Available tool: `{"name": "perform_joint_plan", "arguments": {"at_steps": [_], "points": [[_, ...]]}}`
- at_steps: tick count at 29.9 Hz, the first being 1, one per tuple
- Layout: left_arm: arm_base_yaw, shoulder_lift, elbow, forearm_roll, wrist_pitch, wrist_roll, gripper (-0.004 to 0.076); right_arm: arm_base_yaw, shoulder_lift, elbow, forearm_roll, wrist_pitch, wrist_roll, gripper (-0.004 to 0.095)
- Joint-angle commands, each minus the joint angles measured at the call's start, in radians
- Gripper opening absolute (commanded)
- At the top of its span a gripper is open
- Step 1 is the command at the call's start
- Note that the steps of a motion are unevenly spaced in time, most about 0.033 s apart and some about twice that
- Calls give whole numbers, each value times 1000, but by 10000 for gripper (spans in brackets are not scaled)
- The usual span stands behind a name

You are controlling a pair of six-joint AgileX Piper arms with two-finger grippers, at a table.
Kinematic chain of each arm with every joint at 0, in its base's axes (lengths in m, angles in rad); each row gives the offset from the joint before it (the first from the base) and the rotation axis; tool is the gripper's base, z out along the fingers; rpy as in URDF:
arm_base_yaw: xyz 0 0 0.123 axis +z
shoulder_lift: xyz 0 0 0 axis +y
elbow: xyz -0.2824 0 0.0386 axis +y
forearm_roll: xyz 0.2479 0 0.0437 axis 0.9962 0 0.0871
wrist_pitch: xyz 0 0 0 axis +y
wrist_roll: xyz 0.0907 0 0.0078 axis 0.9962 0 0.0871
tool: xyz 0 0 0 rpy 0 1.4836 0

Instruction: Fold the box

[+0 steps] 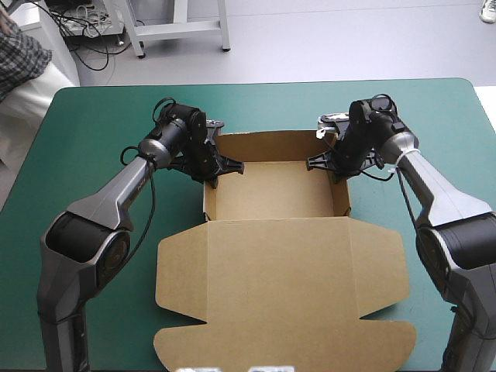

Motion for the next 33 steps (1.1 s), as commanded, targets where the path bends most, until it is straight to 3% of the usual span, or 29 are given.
{"name": "perform_joint_plan", "arguments": {"at_steps": [1, 4, 9, 12, 28, 31, 33], "points": [[-18, -42, -21, -48, -3, 61, 32, 6, -30, -13, 17, 11, -52, 22], [-16, -49, -41, -48, 21, 61, 158, 6, -30, -17, 17, 30, -52, 189], [-12, -64, -97, -38, 40, 61, 420, 6, -32, -45, 13, 60, -67, 622], [-12, -80, -119, -38, 40, 45, 454, 6, -45, -76, 13, 60, -52, 787], [-12, -269, -119, 103, 41, 39, 449, 6, -227, -103, -20, 60, -36, 810], [-12, -320, -119, 111, 41, 39, 386, 6, -265, -103, -17, 60, -29, 806], [-12, -360, -119, 103, 41, 87, 290, 6, -291, -103, -17, 60, -29, 806]]}}
